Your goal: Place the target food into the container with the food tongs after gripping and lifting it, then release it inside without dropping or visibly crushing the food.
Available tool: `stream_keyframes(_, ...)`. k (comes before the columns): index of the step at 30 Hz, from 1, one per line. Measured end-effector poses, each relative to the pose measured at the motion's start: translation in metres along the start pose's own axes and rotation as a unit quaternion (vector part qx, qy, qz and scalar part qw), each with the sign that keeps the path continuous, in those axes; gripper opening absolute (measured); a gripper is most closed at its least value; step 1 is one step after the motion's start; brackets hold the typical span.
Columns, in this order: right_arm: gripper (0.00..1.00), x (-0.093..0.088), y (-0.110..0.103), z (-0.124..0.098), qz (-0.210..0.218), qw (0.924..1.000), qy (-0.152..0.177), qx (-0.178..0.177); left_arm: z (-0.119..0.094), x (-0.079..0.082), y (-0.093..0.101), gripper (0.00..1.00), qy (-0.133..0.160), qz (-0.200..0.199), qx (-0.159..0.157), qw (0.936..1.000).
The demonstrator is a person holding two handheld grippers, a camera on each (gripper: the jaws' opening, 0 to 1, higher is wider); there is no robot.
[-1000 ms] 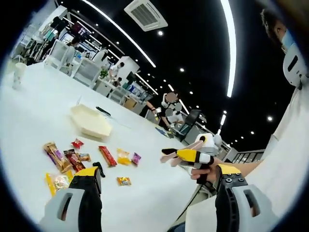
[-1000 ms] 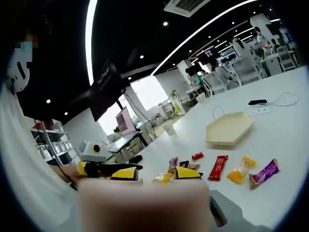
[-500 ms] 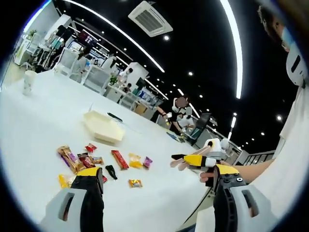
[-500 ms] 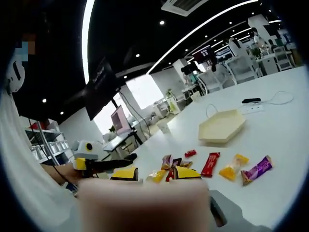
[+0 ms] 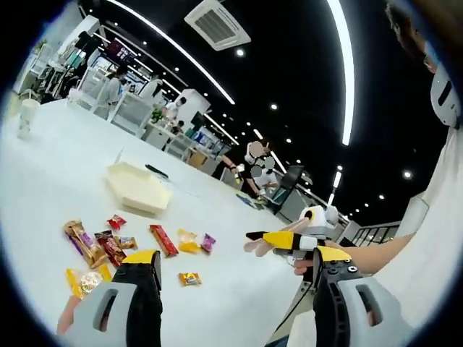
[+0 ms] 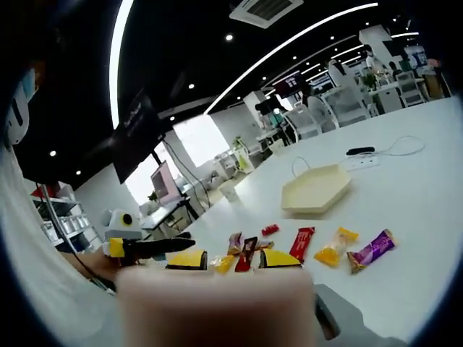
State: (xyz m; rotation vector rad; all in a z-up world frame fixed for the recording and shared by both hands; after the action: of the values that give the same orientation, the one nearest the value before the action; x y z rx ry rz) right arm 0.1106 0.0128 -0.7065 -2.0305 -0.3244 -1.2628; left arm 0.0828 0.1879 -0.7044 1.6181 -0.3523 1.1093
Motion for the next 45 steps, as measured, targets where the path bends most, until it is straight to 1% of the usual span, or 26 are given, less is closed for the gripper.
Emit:
stream_keyframes(1, 0.29, -0.001, -0.001, 0.001, -0.006, 1.0000, -0.001, -0.001, 0.000, 0.000, -0.003, 0.85, -0.011, 0.011, -0.002, 0.9999)
stream_keyframes(3, 0.29, -0.002, -0.001, 0.002, -0.002, 0.9999, -0.001, -0.011, -0.003, 0.000, -0.007, 0.89, -0.017, 0.021, 0.003, 0.9996)
stream_keyframes(5, 0.29, -0.002, 0.000, 0.002, 0.000, 0.9999, 0.007, -0.014, -0.007, -0.003, -0.014, 0.93, -0.031, 0.014, 0.015, 0.9993)
stream_keyframes(7, 0.29, -0.002, 0.002, 0.003, 0.002, 0.9998, 0.010, -0.016, -0.009, -0.004, -0.016, 0.99, -0.034, 0.013, 0.022, 0.9991)
stream_keyframes(8, 0.29, -0.003, 0.003, 0.004, 0.002, 0.9998, 0.010, -0.017, -0.009, -0.005, -0.016, 0.99, -0.036, 0.019, 0.024, 0.9989)
stream_keyframes(9, 0.29, -0.007, 0.007, 0.004, 0.005, 0.9997, 0.011, -0.020, -0.009, -0.005, -0.017, 0.99, -0.039, 0.044, 0.020, 0.9981)
stream_keyframes(11, 0.29, -0.011, 0.011, 0.002, 0.019, 0.9993, 0.014, -0.030, -0.007, -0.005, -0.018, 0.99, -0.034, 0.072, 0.018, 0.9967)
stream_keyframes(13, 0.29, -0.013, 0.012, 0.001, 0.019, 0.9993, 0.016, -0.027, -0.003, -0.009, -0.023, 0.99, -0.039, 0.067, 0.020, 0.9968)
stream_keyframes(14, 0.29, -0.017, 0.012, 0.000, 0.025, 0.9993, 0.013, -0.025, 0.000, -0.012, -0.032, 0.99, -0.043, 0.075, 0.029, 0.9959)
stream_keyframes(15, 0.29, -0.018, 0.012, -0.001, 0.027, 0.9993, 0.010, -0.024, 0.001, -0.013, -0.035, 0.99, -0.044, 0.077, 0.034, 0.9955)
stream_keyframes(16, 0.29, -0.023, 0.012, -0.001, 0.026, 0.9993, -0.012, -0.024, 0.002, -0.014, -0.043, 0.99, -0.058, 0.064, 0.055, 0.9948)
stream_keyframes(18, 0.29, -0.025, 0.011, 0.001, 0.014, 0.9994, -0.026, -0.015, 0.003, -0.007, -0.042, 0.99, -0.043, 0.061, 0.058, 0.9955)
stream_keyframes(19, 0.29, -0.024, 0.012, 0.004, -0.002, 0.9992, -0.037, -0.012, 0.003, 0.002, -0.040, 0.99, -0.014, 0.068, 0.061, 0.9958)
stream_keyframes(20, 0.29, -0.023, 0.014, 0.007, -0.017, 0.9990, -0.041, -0.011, 0.002, 0.003, -0.038, 0.99, -0.009, 0.066, 0.060, 0.9960)
stream_keyframes(21, 0.29, -0.021, 0.015, 0.010, -0.027, 0.9987, -0.042, -0.010, 0.001, 0.003, -0.038, 0.99, -0.011, 0.064, 0.058, 0.9962)
stream_keyframes(22, 0.29, -0.019, 0.017, 0.014, -0.032, 0.9985, -0.041, -0.013, 0.001, 0.002, -0.039, 0.99, -0.014, 0.065, 0.059, 0.9961)
stream_keyframes(25, 0.29, -0.013, 0.013, 0.021, -0.044, 0.9985, -0.030, -0.012, -0.005, -0.008, -0.043, 0.99, -0.063, 0.088, 0.067, 0.9919)
stream_keyframes(27, 0.29, -0.017, 0.014, 0.024, -0.072, 0.9965, -0.041, -0.014, -0.009, -0.011, -0.044, 0.99, -0.079, 0.091, 0.070, 0.9902)
stream_keyframes(29, 0.29, -0.019, 0.013, 0.027, -0.111, 0.9922, -0.054, -0.015, -0.013, -0.010, -0.042, 0.99, -0.081, 0.097, 0.065, 0.9898)
stream_keyframes(32, 0.29, -0.020, 0.015, 0.028, -0.142, 0.9875, -0.066, -0.022, -0.016, -0.010, -0.043, 0.99, -0.086, 0.104, 0.061, 0.9890)
stream_keyframes(33, 0.29, -0.021, 0.017, 0.028, -0.160, 0.9841, -0.074, -0.026, -0.017, -0.012, -0.046, 0.99, -0.092, 0.104, 0.061, 0.9884)
stream_keyframes(35, 0.29, -0.024, 0.019, 0.026, -0.178, 0.9801, -0.084, -0.028, -0.017, -0.015, -0.048, 0.99, -0.102, 0.100, 0.061, 0.9879)
stream_keyframes(37, 0.29, -0.026, 0.018, 0.027, -0.185, 0.9784, -0.090, -0.024, -0.018, -0.019, -0.048, 0.99, -0.113, 0.093, 0.058, 0.9875)
stream_keyframes(40, 0.29, -0.030, 0.018, 0.030, -0.190, 0.9767, -0.099, -0.017, -0.018, -0.021, -0.046, 0.99, -0.119, 0.095, 0.058, 0.9866)
stream_keyframes(43, 0.29, -0.037, 0.018, 0.036, -0.219, 0.9689, -0.114, -0.013, -0.016, -0.025, -0.047, 0.99, -0.125, 0.101, 0.066, 0.9848)
stream_keyframes(45, 0.29, -0.040, 0.017, 0.042, -0.225, 0.9673, -0.116, -0.009, -0.014, -0.026, -0.047, 0.99, -0.124, 0.110, 0.070, 0.9838)
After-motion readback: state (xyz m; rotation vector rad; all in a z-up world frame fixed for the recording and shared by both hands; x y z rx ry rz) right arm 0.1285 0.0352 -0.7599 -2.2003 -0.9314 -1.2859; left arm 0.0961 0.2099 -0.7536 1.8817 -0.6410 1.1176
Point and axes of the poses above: the point that each gripper's makers call its tool centre point, and the gripper's own axes: z roughly forward along the fingers, y roughly to its right, x roughly out of its top, the point moved 4 cm from there along -z, roughly backward along the fingers, and after that the axes turned 9 degrees about -x, right-handed, at the moved point
